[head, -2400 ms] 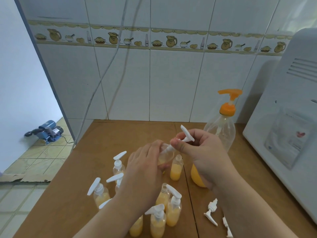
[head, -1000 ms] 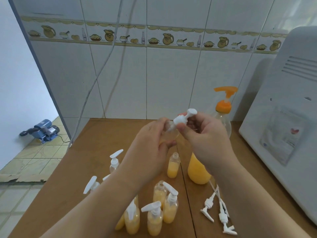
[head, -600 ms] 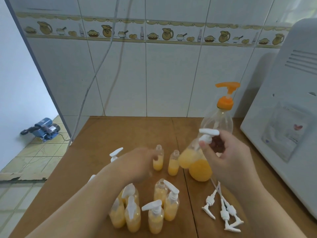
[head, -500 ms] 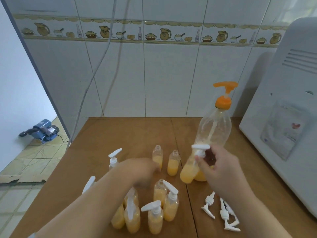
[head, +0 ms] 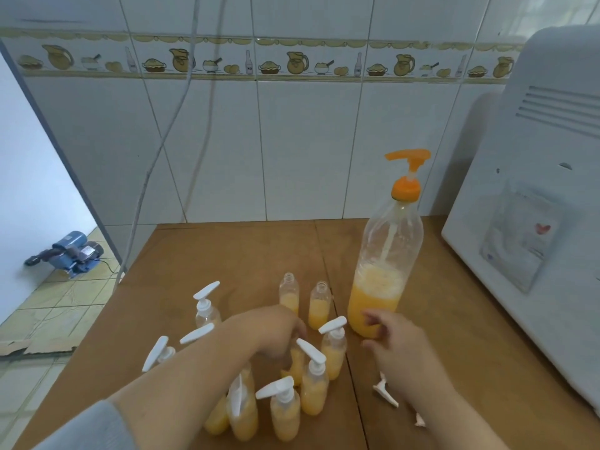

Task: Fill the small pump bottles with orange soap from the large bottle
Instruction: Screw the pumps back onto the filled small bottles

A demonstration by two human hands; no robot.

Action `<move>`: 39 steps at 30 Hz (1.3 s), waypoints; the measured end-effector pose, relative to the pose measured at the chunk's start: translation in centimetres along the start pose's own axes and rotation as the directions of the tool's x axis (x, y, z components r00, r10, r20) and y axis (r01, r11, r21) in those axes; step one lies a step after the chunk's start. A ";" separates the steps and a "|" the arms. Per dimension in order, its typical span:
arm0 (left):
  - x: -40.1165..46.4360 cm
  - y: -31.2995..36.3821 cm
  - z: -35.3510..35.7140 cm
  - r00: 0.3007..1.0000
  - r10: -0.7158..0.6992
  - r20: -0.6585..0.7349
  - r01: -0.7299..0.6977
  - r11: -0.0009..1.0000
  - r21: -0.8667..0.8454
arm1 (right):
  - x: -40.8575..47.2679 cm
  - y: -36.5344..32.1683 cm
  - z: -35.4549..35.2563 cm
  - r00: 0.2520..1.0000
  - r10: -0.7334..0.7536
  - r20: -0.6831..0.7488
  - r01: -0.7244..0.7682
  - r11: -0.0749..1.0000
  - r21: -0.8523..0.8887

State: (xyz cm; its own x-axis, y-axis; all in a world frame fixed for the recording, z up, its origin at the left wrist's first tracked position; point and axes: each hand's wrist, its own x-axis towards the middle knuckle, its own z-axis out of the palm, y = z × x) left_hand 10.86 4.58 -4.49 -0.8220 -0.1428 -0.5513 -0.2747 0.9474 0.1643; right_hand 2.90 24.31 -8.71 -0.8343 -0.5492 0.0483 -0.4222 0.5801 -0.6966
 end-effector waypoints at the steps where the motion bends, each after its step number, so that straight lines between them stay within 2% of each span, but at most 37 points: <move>1: 0.0 -0.2 0.0 1.000 -0.011 -0.024 0.011 1.000 -0.004 | 0.0 0.7 -1.1 0.998 0.039 -0.049 -0.040 0.999 -0.017; 3: -0.1 -0.5 -0.2 0.997 -0.026 -0.069 0.026 1.000 -0.007 | -0.2 2.1 -3.0 0.993 0.094 -0.077 -0.100 0.992 -0.071; 6: -0.3 -1.4 -0.9 0.984 -0.063 -0.165 0.046 0.993 -0.104 | -0.7 4.2 -3.7 0.991 0.107 0.075 -0.079 0.951 -0.300; 8: -0.8 -2.3 -1.5 0.962 -0.114 -0.247 0.055 0.971 -0.232 | -0.9 5.5 -2.9 0.975 0.074 0.210 0.019 0.911 -0.412; 10: -1.7 -3.0 -1.9 0.925 -0.176 -0.336 0.054 0.938 -0.341 | -1.0 6.5 -1.7 0.950 0.000 0.312 0.141 0.893 -0.427; 13: -3.0 -3.5 -1.6 0.855 -0.246 -0.457 0.023 0.897 -0.441 | -0.5 7.5 -0.1 0.919 -0.064 0.389 0.242 0.871 -0.427; 15: -3.8 -3.8 -0.9 0.793 -0.287 -0.537 -0.059 0.841 -0.538 | -0.3 7.9 0.8 0.910 -0.131 0.394 0.309 0.847 -0.432; 17: -4.3 -3.9 -0.3 0.731 -0.339 -0.592 -0.184 0.738 -0.649 | -0.5 8.0 1.3 0.910 -0.205 0.359 0.350 0.846 -0.403; 20: -4.5 -3.5 0.5 0.634 -0.478 -0.609 -0.369 0.504 -0.781 | -0.3 7.5 1.3 0.902 -0.346 0.258 0.417 0.852 -0.317; 23: -4.7 -2.7 0.9 0.604 -0.561 -0.566 -0.552 0.218 -0.805 | -0.6 5.2 -0.3 0.889 -0.456 -0.023 0.448 0.881 -0.149; 25: -5.2 -1.9 0.8 0.612 -0.542 -0.577 -0.632 0.104 -0.768 | -1.0 1.8 -1.8 0.869 -0.404 -0.285 0.420 0.908 -0.004; 26: -5.5 -1.4 0.7 0.612 -0.515 -0.600 -0.655 0.095 -0.750 | -1.3 0.0 -2.4 0.863 -0.330 -0.383 0.397 0.911 0.111; 28: -6.1 -0.4 0.6 0.599 -0.455 -0.659 -0.668 0.169 -0.724 | -1.8 -4.0 -3.8 0.838 -0.172 -0.518 0.402 0.836 0.373; 29: -6.4 0.0 0.5 0.584 -0.431 -0.688 -0.663 0.236 -0.710 | -2.0 -5.9 -4.6 0.830 -0.086 -0.551 0.421 0.745 0.518; 31: -6.5 0.5 0.7 0.543 -0.414 -0.731 -0.642 0.356 -0.679 | -2.2 -8.9 -6.1 0.851 0.065 -0.521 0.439 0.456 0.774; 33: -6.5 0.8 1.0 0.504 -0.396 -0.767 -0.619 0.453 -0.641 | -2.2 -11.0 -7.2 0.895 0.085 -0.439 0.418 0.188 0.889; 34: -6.4 0.9 1.1 0.488 -0.383 -0.785 -0.605 0.500 -0.620 | -2.1 -11.8 -7.4 0.912 0.067 -0.405 0.396 0.119 0.911; 36: -6.4 1.1 1.4 0.458 -0.361 -0.812 -0.590 0.560 -0.582 | -2.0 -12.6 -7.4 0.932 0.058 -0.359 0.354 0.075 0.932; 39: -6.7 1.3 1.3 0.423 -0.347 -0.837 -0.591 0.595 -0.545 | -1.9 -12.4 -7.0 0.949 0.089 -0.303 0.292 0.114 0.949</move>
State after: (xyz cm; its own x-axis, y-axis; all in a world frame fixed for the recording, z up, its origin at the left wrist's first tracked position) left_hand 16.64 7.17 -1.62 -0.6701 -0.6286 0.3946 0.0503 0.4920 0.8692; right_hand 7.26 22.31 4.84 -0.9365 -0.2876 0.2009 0.0445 -0.6653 -0.7452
